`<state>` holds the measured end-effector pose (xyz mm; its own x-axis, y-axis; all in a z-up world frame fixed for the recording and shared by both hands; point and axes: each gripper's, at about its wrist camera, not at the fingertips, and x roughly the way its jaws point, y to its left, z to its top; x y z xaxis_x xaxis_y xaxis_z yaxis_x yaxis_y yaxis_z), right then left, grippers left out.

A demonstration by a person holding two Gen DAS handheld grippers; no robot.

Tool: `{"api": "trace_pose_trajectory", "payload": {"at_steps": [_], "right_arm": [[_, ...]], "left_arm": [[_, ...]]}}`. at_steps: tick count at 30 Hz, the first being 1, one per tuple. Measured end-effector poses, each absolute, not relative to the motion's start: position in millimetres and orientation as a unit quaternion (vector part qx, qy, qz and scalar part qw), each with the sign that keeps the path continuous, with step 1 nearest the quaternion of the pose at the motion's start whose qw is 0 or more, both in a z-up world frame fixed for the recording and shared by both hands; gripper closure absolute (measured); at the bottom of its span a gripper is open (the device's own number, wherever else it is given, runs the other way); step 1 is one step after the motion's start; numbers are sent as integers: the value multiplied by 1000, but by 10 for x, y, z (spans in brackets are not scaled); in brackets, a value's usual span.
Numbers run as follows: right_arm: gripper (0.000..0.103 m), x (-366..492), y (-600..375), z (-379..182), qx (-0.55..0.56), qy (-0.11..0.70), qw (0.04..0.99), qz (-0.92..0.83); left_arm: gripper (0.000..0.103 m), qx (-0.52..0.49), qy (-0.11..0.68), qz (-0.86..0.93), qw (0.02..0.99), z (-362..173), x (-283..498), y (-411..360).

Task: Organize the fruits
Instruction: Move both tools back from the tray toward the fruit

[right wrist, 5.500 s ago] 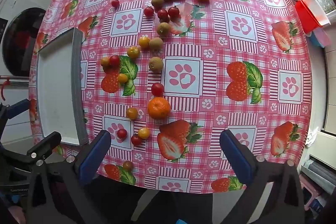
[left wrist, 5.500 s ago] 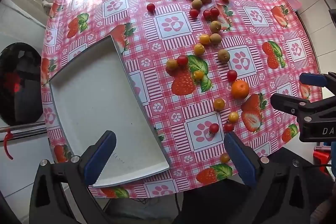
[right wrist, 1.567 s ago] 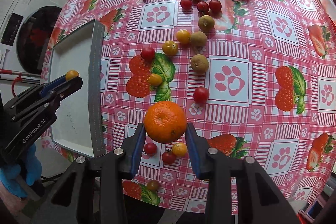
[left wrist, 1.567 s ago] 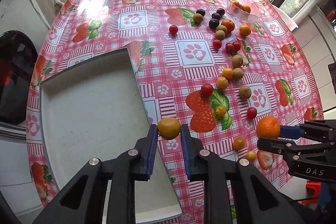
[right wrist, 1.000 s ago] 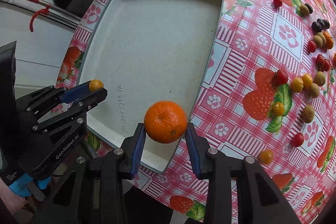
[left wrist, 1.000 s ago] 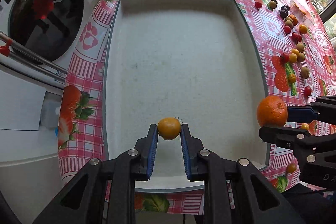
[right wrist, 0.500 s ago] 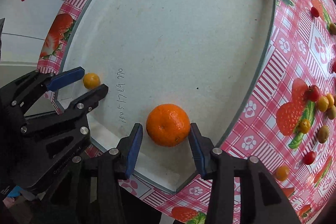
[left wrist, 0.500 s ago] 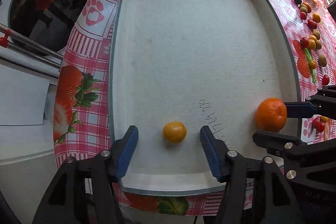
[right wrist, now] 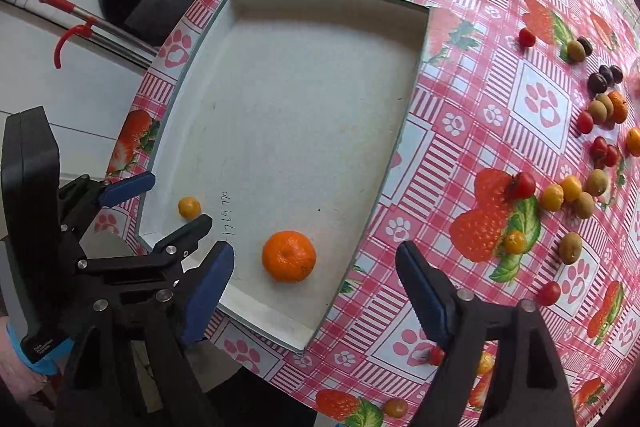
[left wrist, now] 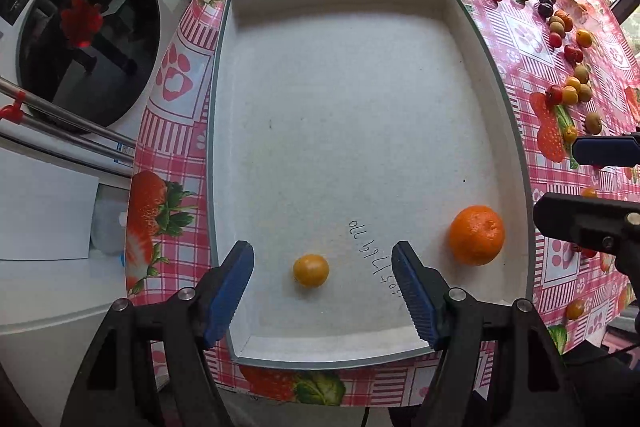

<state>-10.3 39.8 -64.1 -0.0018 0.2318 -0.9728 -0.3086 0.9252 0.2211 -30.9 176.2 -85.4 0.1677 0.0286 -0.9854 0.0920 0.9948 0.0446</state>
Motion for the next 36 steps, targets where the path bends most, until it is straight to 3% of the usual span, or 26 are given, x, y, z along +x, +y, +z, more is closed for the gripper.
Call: {"api": "trace_pose_trajectory", "payload": {"at_steps": [19,36], "right_arm": [[17,-820,-1557,-927,62,731,680,-2],[18,-466,-2275,-899,115,704,700,-28]], "left_arm": [[30,124,620,-180,753,-572,-395,286],[30,89,640,-143,749,-922,597,-252]]}}
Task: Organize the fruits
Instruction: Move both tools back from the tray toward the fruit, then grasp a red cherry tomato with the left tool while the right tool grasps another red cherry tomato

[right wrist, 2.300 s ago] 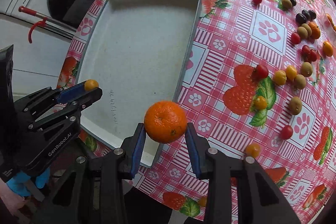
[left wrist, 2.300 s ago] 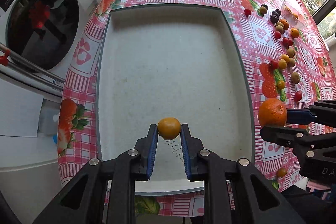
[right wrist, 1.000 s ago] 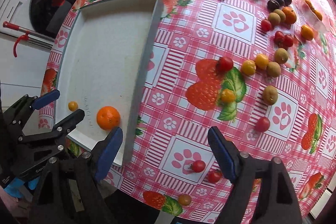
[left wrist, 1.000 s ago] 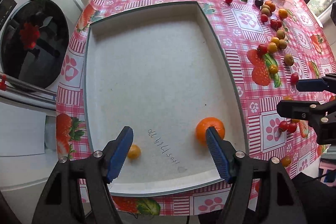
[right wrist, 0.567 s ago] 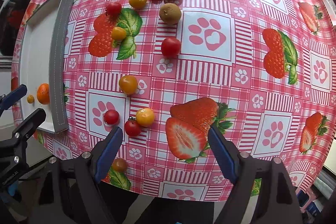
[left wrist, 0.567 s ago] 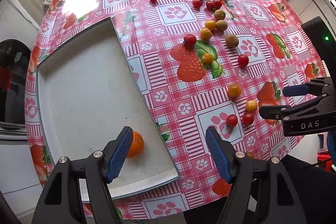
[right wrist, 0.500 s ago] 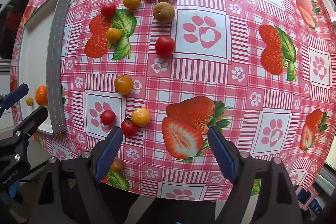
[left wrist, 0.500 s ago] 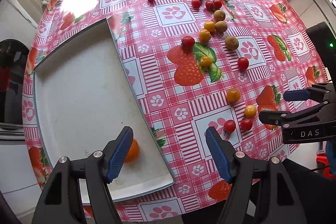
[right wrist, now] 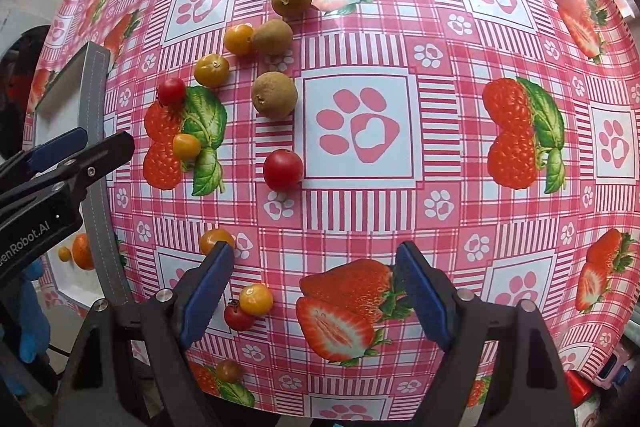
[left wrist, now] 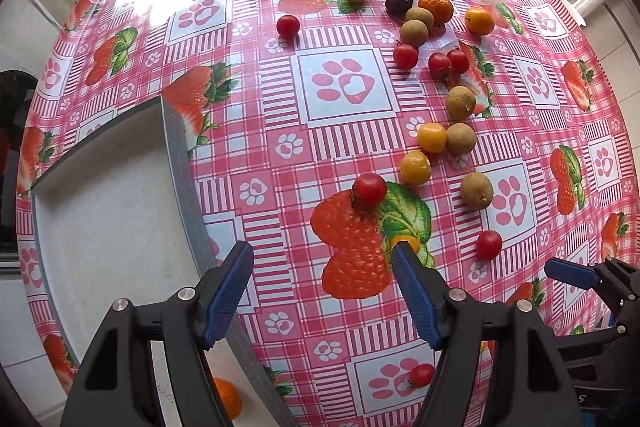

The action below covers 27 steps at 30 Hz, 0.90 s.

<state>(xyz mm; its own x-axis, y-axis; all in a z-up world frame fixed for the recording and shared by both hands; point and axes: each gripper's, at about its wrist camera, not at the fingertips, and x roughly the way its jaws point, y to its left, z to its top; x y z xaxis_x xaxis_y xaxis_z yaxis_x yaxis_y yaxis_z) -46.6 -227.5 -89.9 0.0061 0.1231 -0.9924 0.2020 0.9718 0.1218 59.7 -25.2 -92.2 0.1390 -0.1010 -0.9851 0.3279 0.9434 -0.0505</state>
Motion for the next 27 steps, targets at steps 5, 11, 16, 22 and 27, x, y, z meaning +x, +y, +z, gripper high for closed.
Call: {"api": "trace_pose_trajectory", "payload": {"at_steps": [5,11,16,22,27], "right_arm": [[17,-217,-2209,-945,121,704,700,-24],[18,-51,-1913,-1073,109,703,702,-18],[26,-53,-1665,-1130,85,696,713,-22],[63,99,-1452,-1130,62,694,717,-21],[79,62,-1405,-1139,72,694,717,-18]], "left_arm": [[30,98,641,-148,746,-1072,728,-403],[30,105,646,-147,741,-1240,791,-496],[31,108,647,-139,742,-1305,809,-526],[45,109,643,-139,745,-1298,810,-572],[78,99,639,-149,748,-1233,809,-523]]}}
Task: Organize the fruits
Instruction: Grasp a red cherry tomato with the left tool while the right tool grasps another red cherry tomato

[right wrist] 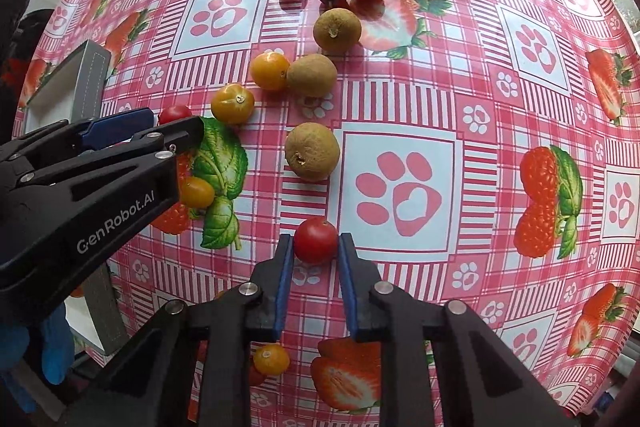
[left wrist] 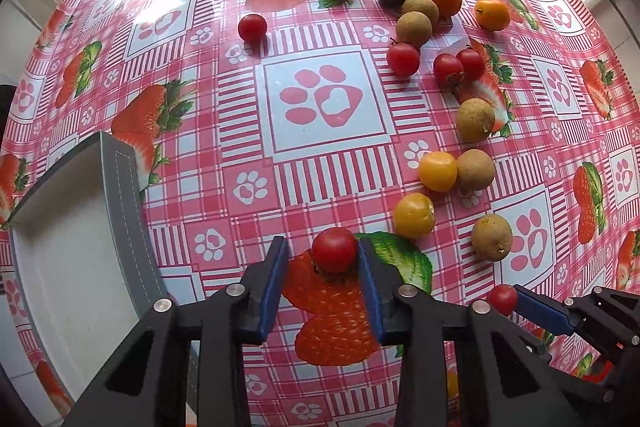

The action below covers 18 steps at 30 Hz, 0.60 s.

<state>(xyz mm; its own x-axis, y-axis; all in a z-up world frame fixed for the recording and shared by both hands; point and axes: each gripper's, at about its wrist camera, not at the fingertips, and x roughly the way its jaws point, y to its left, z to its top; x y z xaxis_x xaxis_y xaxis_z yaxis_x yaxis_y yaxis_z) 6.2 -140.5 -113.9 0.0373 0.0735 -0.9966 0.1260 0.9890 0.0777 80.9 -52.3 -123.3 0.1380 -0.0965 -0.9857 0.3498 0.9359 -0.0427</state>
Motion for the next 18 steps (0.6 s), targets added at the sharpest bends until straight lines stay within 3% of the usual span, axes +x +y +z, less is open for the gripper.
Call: {"api": "trace_pose_trajectory", "payload": {"at_steps": [18], "right_arm": [[79,-71,-1508,-938,114,677,727,10]], "left_arm": [[80,25,625,-158,764,-678,405,129]]}}
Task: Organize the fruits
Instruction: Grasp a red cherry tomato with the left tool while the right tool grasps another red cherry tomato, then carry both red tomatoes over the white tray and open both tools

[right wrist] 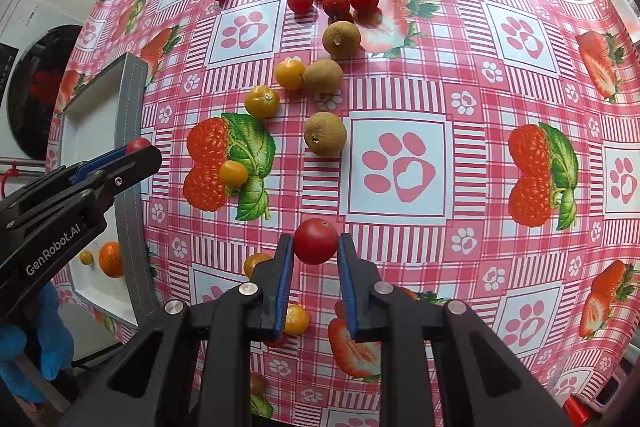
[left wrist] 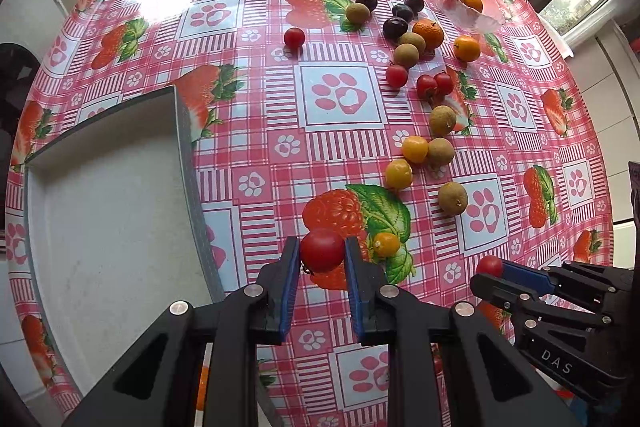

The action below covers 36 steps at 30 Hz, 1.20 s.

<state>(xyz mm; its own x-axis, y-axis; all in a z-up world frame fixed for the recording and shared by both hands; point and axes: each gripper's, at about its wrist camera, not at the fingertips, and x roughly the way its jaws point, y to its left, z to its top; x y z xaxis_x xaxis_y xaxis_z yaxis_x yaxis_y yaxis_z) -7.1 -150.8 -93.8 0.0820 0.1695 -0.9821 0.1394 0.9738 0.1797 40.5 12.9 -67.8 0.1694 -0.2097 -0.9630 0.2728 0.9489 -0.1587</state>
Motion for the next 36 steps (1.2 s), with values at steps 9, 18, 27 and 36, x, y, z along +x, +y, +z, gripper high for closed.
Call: {"api": "trace_pose_trajectory", "payload": {"at_steps": [9,18,27,36], "right_arm": [[79,-128,-1327,-762,100,676,729,24],[79,25,-855,-677,73,675,732,61],[79,229,-241,-631,44,671,731,115],[79,414,403,-779,11,678,717,160]], "left_arm": [[80,7,621,-130,773,-551,189,535],[80,-18,617,-88,782,-503,112,1053],[80,-30,616,-46,786,-566,91,1543],[80,-36,628,-12,777,-791,102,1901]]}}
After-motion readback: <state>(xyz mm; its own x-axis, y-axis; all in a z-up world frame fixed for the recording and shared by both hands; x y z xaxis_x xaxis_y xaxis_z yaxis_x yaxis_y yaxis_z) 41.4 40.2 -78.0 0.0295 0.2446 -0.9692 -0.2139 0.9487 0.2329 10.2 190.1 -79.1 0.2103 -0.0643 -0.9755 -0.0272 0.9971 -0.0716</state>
